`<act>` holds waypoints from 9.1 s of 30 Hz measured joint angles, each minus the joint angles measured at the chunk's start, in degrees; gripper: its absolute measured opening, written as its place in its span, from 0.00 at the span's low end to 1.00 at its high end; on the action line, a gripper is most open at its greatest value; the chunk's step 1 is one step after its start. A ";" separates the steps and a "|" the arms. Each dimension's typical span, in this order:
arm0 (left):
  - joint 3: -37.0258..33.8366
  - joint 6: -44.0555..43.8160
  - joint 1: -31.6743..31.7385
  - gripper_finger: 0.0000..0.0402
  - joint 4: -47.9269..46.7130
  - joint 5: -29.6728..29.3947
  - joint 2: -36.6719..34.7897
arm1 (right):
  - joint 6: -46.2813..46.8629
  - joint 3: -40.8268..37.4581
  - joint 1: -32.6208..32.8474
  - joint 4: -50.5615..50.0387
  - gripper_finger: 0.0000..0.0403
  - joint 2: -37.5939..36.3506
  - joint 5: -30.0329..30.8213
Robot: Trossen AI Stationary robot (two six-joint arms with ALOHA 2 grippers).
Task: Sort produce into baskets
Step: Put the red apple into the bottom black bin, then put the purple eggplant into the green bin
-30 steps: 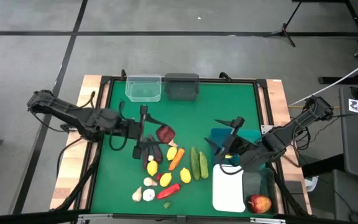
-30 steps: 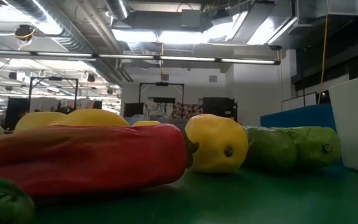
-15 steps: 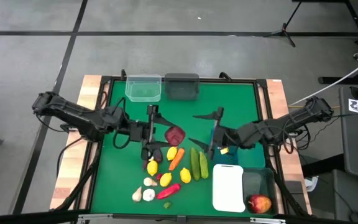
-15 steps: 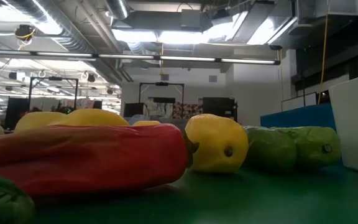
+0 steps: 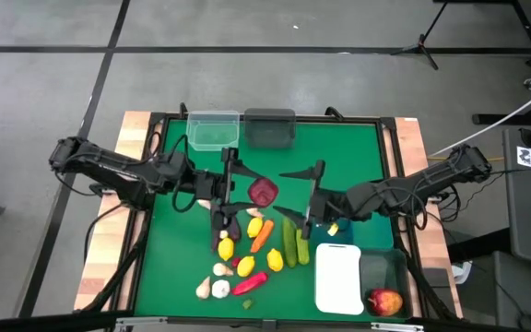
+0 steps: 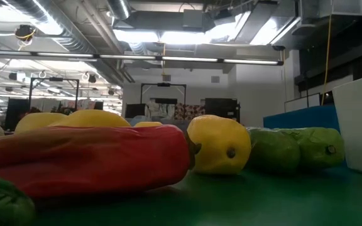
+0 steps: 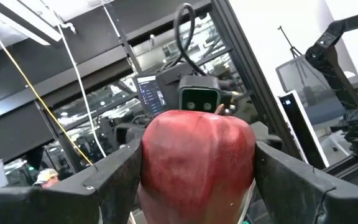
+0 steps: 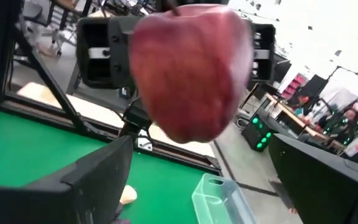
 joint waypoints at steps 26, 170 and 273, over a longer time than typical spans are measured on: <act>0.00 1.77 0.87 0.70 2.59 1.87 2.12 | 1.58 0.00 -4.79 7.15 0.93 2.25 -9.02; 3.02 -28.92 -7.58 0.90 -55.02 -26.13 -5.05 | 134.46 0.00 38.71 -73.62 0.69 9.12 -37.18; 5.05 -3.51 1.51 0.35 -28.59 -12.11 2.28 | 120.13 1.00 19.92 -91.79 0.91 9.29 53.58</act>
